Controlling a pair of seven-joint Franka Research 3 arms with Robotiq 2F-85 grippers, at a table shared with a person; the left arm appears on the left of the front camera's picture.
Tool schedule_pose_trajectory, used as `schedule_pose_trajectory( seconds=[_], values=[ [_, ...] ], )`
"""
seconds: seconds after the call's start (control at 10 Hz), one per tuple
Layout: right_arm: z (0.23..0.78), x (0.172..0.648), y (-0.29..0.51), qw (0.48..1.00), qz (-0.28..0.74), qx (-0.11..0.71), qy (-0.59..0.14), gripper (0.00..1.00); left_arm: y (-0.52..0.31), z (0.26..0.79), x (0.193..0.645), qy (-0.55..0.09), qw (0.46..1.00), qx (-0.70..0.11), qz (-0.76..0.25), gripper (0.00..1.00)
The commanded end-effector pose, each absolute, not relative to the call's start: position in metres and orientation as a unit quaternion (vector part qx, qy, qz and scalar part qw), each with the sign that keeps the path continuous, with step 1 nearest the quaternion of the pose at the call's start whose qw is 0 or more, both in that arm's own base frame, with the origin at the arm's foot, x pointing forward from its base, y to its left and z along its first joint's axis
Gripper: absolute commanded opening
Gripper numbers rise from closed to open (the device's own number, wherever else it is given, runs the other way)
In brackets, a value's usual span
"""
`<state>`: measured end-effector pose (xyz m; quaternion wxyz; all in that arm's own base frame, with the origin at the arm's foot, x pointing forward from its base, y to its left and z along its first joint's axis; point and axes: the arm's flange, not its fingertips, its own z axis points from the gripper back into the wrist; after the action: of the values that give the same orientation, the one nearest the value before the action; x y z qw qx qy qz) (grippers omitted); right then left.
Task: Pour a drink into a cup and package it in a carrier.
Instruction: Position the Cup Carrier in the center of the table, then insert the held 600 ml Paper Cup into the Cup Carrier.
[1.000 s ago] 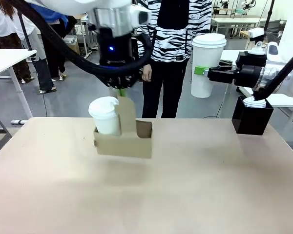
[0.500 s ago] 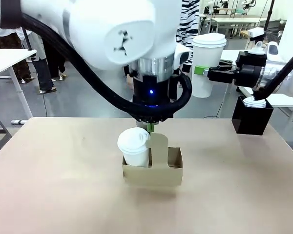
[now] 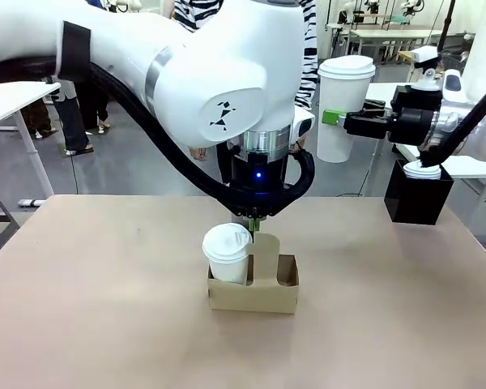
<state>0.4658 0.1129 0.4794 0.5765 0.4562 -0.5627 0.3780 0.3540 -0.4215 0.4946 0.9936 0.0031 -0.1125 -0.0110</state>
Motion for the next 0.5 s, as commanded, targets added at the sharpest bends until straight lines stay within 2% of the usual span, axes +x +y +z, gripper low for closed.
schedule_pose_trajectory(
  seconds=[0.0, 0.1, 0.2, 0.4],
  values=[
    [0.4845, 0.4672, 0.1154, 0.578, 0.379, 0.451, -0.564, 0.80, -0.4238, 0.4976, 0.3583, -0.101, 0.995, 0.001, -0.017, 0.02],
    [0.4845, 0.4672, 0.1154, 0.578, 0.379, 0.451, -0.564, 0.80, -0.4189, 0.4949, 0.3578, -0.085, 0.996, 0.009, -0.027, 0.02],
    [0.4845, 0.4672, 0.1154, 0.578, 0.379, 0.451, -0.564, 0.80, -0.4228, 0.4941, 0.3584, -0.109, 0.994, 0.002, -0.011, 0.02],
    [0.4845, 0.4672, 0.1154, 0.578, 0.379, 0.451, -0.564, 0.80, -0.4228, 0.4941, 0.3584, -0.109, 0.994, 0.002, -0.011, 0.02]
  ],
)
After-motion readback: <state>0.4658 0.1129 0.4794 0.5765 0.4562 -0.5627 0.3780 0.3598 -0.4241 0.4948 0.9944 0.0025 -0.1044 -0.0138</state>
